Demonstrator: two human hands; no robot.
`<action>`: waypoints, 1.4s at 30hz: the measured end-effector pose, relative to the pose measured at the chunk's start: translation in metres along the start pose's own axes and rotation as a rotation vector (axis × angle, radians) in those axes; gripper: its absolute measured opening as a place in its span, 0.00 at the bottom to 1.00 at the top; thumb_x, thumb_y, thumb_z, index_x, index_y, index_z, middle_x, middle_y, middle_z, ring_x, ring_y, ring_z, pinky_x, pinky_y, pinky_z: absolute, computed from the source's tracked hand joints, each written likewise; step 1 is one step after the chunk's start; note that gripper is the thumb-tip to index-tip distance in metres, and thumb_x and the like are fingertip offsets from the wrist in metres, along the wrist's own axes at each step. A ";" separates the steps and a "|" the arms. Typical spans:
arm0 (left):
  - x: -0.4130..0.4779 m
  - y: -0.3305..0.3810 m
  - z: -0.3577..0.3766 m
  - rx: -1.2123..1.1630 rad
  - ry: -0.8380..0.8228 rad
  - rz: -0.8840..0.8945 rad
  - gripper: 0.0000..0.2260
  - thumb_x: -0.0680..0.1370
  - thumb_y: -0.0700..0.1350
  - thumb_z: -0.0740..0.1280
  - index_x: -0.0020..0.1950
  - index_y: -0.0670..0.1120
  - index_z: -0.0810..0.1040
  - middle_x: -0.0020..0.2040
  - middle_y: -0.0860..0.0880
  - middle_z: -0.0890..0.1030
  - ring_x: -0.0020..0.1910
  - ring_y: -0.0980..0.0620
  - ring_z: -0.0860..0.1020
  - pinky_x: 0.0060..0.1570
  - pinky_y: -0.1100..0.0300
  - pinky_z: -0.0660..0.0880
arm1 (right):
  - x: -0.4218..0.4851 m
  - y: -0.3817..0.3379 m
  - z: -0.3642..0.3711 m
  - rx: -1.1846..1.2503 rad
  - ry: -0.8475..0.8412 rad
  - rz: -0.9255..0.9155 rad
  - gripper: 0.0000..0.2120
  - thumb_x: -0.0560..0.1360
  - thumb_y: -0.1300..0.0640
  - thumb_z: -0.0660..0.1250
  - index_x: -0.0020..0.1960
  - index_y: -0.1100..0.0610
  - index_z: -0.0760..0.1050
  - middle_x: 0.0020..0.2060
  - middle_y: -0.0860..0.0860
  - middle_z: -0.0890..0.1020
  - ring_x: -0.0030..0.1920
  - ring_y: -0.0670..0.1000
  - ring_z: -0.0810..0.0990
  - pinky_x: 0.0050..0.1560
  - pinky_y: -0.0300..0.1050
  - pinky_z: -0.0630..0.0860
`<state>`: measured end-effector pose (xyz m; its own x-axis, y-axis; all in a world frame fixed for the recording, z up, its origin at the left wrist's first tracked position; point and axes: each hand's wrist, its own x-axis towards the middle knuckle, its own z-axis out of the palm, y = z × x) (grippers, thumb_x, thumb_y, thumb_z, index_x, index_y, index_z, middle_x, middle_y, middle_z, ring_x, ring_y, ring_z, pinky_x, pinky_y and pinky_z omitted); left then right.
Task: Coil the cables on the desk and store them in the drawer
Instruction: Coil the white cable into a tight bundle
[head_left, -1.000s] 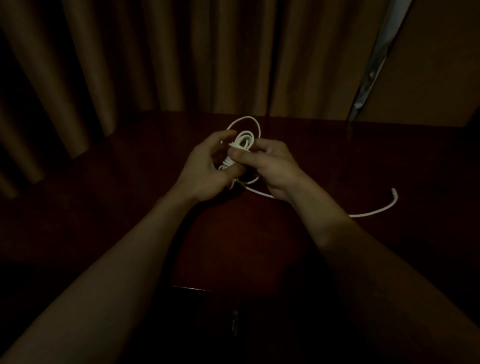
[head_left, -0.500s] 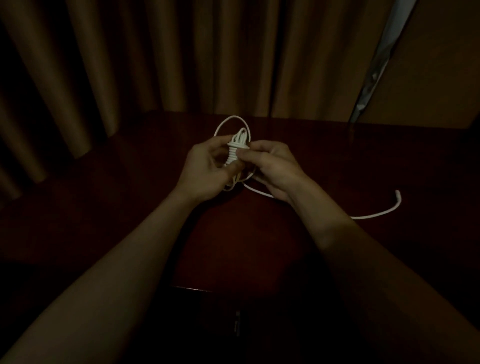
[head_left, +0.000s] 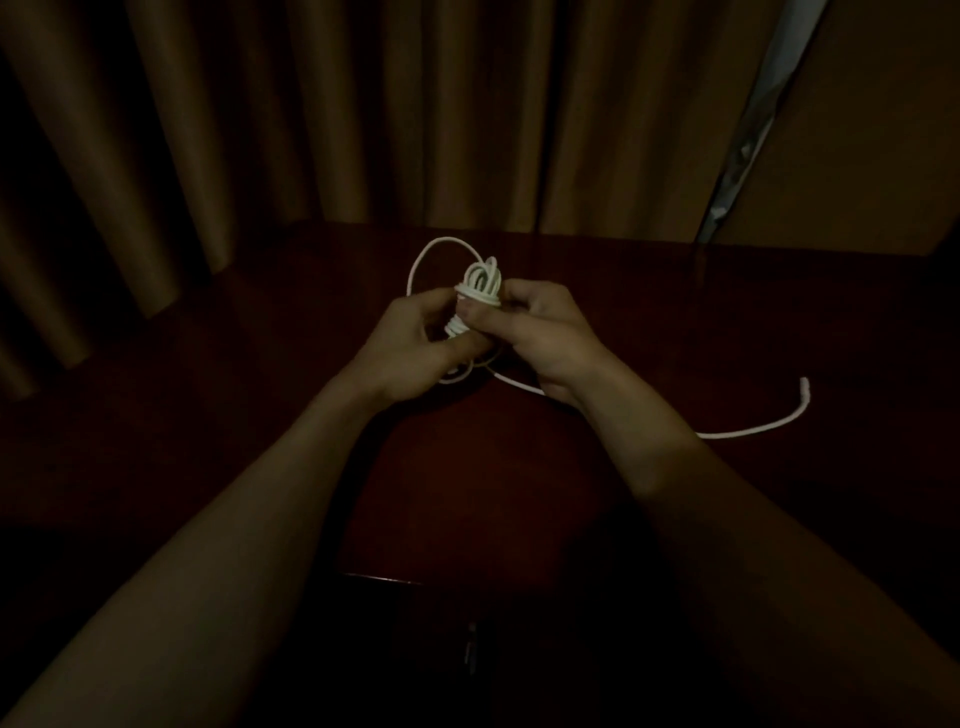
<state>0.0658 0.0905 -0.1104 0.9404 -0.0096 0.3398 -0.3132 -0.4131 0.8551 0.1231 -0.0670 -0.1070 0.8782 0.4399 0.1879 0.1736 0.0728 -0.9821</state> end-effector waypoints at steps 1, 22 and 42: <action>0.000 0.001 0.000 -0.019 -0.025 -0.003 0.15 0.79 0.37 0.72 0.66 0.45 0.80 0.57 0.50 0.86 0.57 0.56 0.84 0.55 0.63 0.80 | 0.000 0.000 -0.002 -0.003 -0.008 -0.003 0.11 0.78 0.61 0.73 0.59 0.63 0.82 0.47 0.56 0.88 0.47 0.51 0.88 0.48 0.43 0.83; 0.003 -0.010 0.004 0.110 0.095 0.111 0.18 0.76 0.46 0.73 0.65 0.45 0.81 0.57 0.51 0.86 0.57 0.54 0.84 0.59 0.49 0.82 | 0.001 0.001 0.004 0.066 0.041 0.141 0.11 0.78 0.59 0.73 0.56 0.65 0.83 0.45 0.55 0.87 0.42 0.48 0.86 0.41 0.39 0.79; 0.000 -0.006 0.006 0.335 0.331 0.061 0.12 0.73 0.48 0.79 0.53 0.53 0.80 0.44 0.61 0.82 0.44 0.66 0.81 0.43 0.60 0.80 | -0.001 -0.008 0.004 0.117 0.038 0.156 0.11 0.76 0.56 0.75 0.54 0.62 0.81 0.46 0.54 0.86 0.39 0.45 0.84 0.36 0.36 0.76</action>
<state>0.0689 0.0877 -0.1181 0.8119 0.2248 0.5388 -0.2557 -0.6927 0.6744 0.1193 -0.0642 -0.0994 0.9071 0.4198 0.0312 -0.0173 0.1112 -0.9936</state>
